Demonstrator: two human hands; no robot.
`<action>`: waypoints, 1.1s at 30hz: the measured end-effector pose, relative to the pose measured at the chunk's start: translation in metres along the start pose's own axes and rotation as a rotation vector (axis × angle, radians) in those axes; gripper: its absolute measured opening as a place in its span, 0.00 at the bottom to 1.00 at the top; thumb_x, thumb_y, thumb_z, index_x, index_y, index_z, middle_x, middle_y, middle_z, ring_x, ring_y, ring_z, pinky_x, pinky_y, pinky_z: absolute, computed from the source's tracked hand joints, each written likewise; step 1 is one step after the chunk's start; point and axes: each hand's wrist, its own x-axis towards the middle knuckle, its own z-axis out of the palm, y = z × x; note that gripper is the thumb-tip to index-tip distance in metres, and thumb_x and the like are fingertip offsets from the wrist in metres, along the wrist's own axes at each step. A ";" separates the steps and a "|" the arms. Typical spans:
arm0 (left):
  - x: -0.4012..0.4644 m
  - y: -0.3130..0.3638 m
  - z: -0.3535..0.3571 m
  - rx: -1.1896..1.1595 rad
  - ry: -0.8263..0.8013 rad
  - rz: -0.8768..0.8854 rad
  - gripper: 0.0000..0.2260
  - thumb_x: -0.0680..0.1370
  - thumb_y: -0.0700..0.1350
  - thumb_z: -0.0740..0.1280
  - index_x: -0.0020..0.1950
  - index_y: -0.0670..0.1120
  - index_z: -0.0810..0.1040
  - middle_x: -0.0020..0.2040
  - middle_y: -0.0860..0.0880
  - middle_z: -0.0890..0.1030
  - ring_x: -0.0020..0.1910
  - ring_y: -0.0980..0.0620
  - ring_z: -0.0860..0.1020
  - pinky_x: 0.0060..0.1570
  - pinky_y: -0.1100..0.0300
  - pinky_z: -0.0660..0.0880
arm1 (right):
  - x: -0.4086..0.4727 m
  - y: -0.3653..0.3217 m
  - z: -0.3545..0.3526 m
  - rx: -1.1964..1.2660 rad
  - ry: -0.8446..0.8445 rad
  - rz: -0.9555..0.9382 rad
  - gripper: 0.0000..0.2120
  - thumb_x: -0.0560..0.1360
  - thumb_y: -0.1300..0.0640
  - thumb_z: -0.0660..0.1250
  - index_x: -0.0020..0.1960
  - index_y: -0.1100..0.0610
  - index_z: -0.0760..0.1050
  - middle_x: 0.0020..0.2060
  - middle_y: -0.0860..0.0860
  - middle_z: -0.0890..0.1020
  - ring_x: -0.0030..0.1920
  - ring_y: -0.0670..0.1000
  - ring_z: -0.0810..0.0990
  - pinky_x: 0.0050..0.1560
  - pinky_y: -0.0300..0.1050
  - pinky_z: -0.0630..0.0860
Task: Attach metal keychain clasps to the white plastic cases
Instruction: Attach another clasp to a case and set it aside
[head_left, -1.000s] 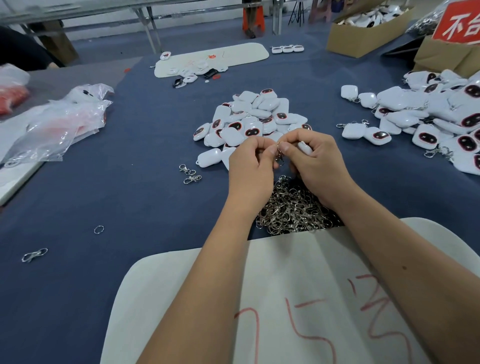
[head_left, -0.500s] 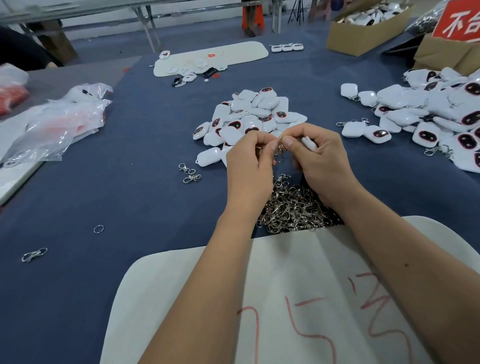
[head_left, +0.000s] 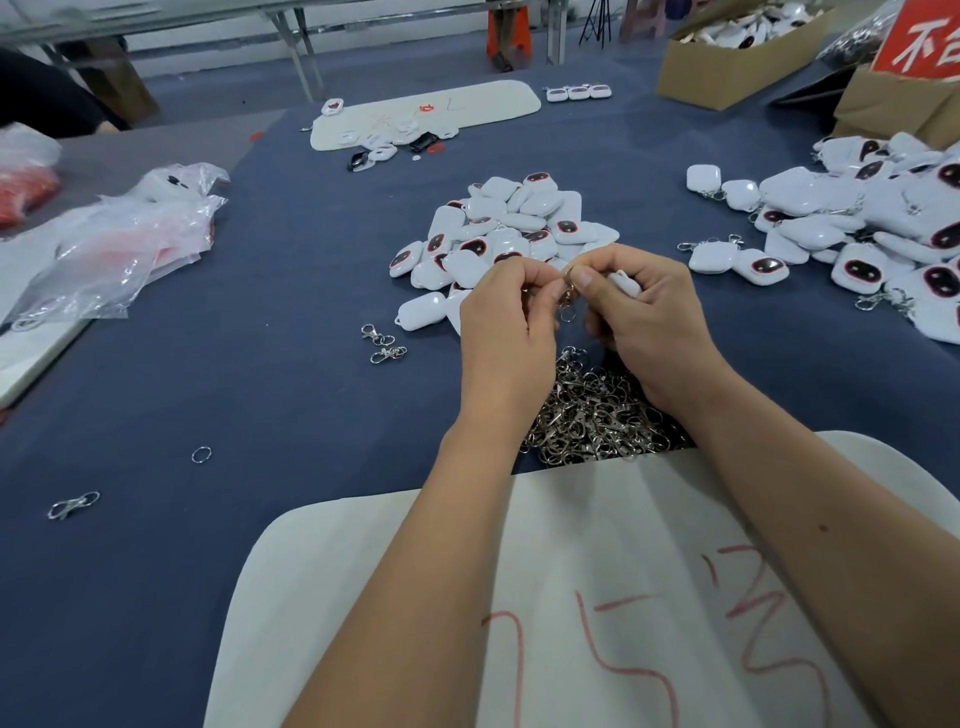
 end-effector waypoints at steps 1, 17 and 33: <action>0.000 0.000 0.000 0.012 0.003 0.003 0.04 0.81 0.38 0.67 0.48 0.45 0.80 0.42 0.51 0.81 0.40 0.51 0.79 0.44 0.54 0.77 | 0.000 0.000 0.000 -0.008 -0.001 0.001 0.11 0.81 0.60 0.69 0.42 0.48 0.82 0.28 0.42 0.78 0.29 0.46 0.72 0.29 0.34 0.68; -0.001 0.002 -0.002 0.100 -0.011 0.065 0.05 0.82 0.37 0.65 0.47 0.41 0.78 0.41 0.47 0.79 0.41 0.46 0.77 0.45 0.51 0.75 | 0.000 0.004 -0.001 -0.118 -0.053 -0.022 0.07 0.81 0.63 0.68 0.47 0.60 0.83 0.30 0.41 0.79 0.31 0.44 0.72 0.33 0.38 0.71; -0.002 0.002 -0.003 0.128 0.012 0.070 0.07 0.82 0.34 0.61 0.47 0.43 0.75 0.39 0.50 0.77 0.41 0.47 0.75 0.43 0.57 0.70 | -0.005 -0.005 0.003 -0.334 0.003 -0.244 0.05 0.79 0.66 0.70 0.47 0.61 0.84 0.39 0.45 0.84 0.41 0.41 0.79 0.47 0.38 0.74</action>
